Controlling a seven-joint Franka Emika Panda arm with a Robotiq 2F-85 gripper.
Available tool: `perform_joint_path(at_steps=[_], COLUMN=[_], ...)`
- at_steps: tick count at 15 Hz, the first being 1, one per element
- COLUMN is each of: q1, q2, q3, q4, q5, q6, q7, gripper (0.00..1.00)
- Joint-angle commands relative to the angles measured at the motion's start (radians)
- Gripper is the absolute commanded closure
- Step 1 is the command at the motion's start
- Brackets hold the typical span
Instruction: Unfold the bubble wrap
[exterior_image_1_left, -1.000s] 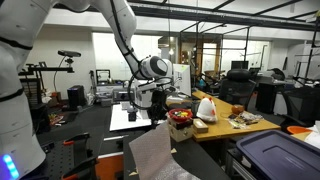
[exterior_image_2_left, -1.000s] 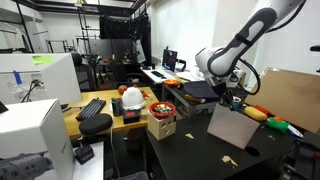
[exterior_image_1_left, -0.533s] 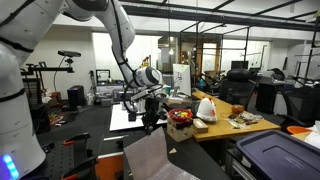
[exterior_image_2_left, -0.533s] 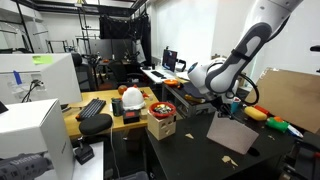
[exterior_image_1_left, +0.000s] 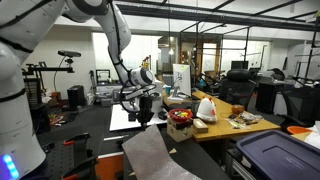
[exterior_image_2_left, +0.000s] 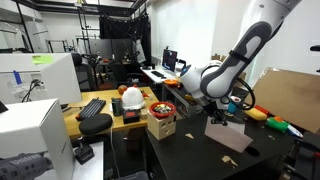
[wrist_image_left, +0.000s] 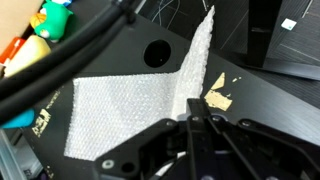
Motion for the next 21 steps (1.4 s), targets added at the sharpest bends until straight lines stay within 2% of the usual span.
perform_joint_path(at_steps=[1,5,8,11,13,17,21], q1=[-0.048,-0.107,-0.172,-0.249,-0.293,-0.337,-0.391], q2=[-0.050,-0.099,-0.144,-0.136,-0.112,-0.065,-0.013], q3=[0.066,0.086,0.068,0.030,0.005,-0.034,-0.020], q4=[-0.024,-0.053,-0.084,-0.091,-0.087,-0.097,-0.078], q5=[0.083,0.176,0.247,0.293,0.296,0.262,0.347], q6=[0.033,0.083,0.131,0.183,0.215,0.295,0.343], q7=[-0.180,-0.321,-0.392,-0.429,-0.470,-0.528,-0.535], gripper=[0.73,0.44,0.22,0.01,0.00,0.00,0.00])
